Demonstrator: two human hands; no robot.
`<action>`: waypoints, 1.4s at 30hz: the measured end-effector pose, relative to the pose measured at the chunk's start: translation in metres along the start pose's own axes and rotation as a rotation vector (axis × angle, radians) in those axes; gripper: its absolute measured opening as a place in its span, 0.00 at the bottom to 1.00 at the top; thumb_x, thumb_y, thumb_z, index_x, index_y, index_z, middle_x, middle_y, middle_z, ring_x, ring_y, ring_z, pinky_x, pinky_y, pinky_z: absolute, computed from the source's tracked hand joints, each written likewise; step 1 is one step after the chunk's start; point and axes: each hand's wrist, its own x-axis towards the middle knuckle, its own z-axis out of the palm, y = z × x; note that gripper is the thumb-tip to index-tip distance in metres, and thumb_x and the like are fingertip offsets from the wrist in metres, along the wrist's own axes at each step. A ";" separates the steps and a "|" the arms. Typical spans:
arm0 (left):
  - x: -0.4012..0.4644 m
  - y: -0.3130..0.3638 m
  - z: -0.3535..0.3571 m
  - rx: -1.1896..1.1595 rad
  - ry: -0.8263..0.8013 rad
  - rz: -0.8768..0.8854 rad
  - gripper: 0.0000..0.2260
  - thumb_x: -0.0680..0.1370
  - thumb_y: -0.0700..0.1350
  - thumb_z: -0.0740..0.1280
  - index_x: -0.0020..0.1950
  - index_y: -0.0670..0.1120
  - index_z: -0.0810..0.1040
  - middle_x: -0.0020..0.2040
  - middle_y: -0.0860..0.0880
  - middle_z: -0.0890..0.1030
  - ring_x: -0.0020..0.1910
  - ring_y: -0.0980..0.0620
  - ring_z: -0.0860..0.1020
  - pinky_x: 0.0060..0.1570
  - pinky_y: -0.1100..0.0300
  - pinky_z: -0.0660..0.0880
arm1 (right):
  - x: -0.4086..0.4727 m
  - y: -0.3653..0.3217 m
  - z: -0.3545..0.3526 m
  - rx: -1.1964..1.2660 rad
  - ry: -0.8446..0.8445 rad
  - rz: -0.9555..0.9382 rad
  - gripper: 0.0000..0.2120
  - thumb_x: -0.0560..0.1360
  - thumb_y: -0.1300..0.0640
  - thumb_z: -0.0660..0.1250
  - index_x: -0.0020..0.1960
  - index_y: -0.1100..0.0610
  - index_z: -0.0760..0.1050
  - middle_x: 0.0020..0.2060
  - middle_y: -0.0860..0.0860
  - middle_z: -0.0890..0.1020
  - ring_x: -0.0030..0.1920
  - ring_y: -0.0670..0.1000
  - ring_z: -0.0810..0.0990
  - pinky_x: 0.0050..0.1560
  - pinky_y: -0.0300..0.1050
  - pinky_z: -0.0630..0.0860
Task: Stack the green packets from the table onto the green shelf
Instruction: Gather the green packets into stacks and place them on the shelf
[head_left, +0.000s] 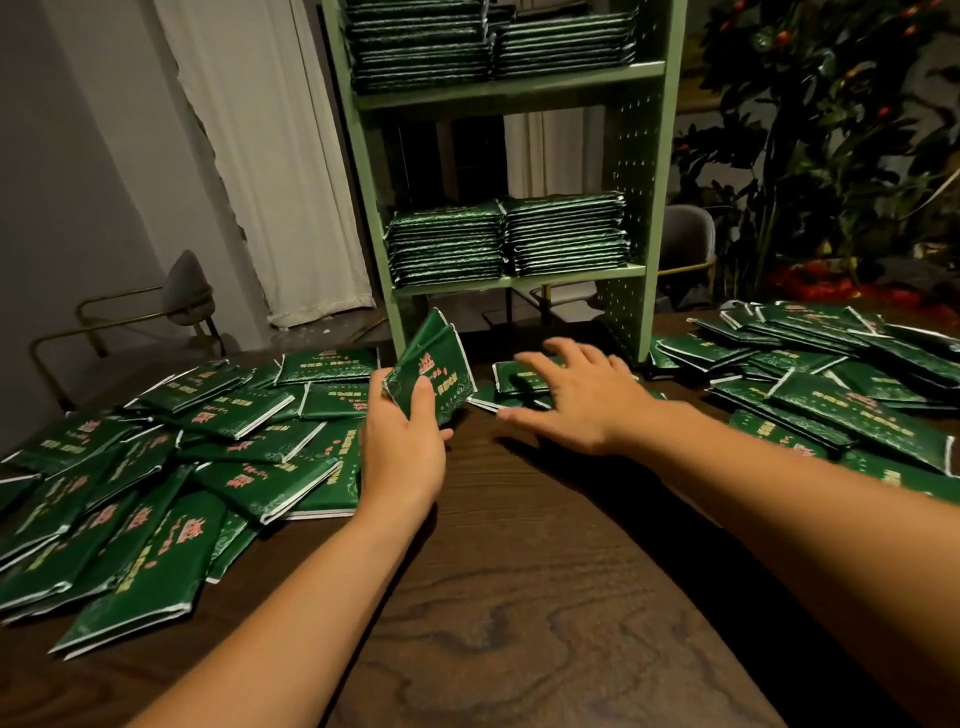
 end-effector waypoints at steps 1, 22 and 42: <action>0.000 0.000 0.000 -0.027 -0.003 -0.004 0.20 0.85 0.52 0.60 0.76 0.49 0.66 0.64 0.49 0.79 0.37 0.63 0.83 0.54 0.49 0.82 | 0.008 0.003 -0.003 0.000 0.003 0.024 0.43 0.72 0.22 0.50 0.80 0.40 0.48 0.81 0.52 0.50 0.80 0.61 0.51 0.77 0.67 0.50; -0.019 0.002 -0.007 0.180 -0.176 0.193 0.03 0.84 0.48 0.62 0.53 0.56 0.73 0.46 0.56 0.82 0.44 0.62 0.80 0.41 0.68 0.74 | -0.059 -0.025 0.019 0.042 -0.137 -0.182 0.46 0.73 0.24 0.52 0.81 0.45 0.39 0.81 0.54 0.49 0.80 0.59 0.48 0.78 0.60 0.51; -0.018 0.001 -0.014 0.386 -0.193 0.195 0.17 0.85 0.53 0.58 0.72 0.49 0.69 0.54 0.40 0.82 0.44 0.57 0.76 0.45 0.67 0.69 | -0.069 0.012 0.003 0.277 0.171 -0.334 0.17 0.80 0.54 0.67 0.68 0.47 0.77 0.62 0.45 0.80 0.62 0.49 0.77 0.61 0.50 0.75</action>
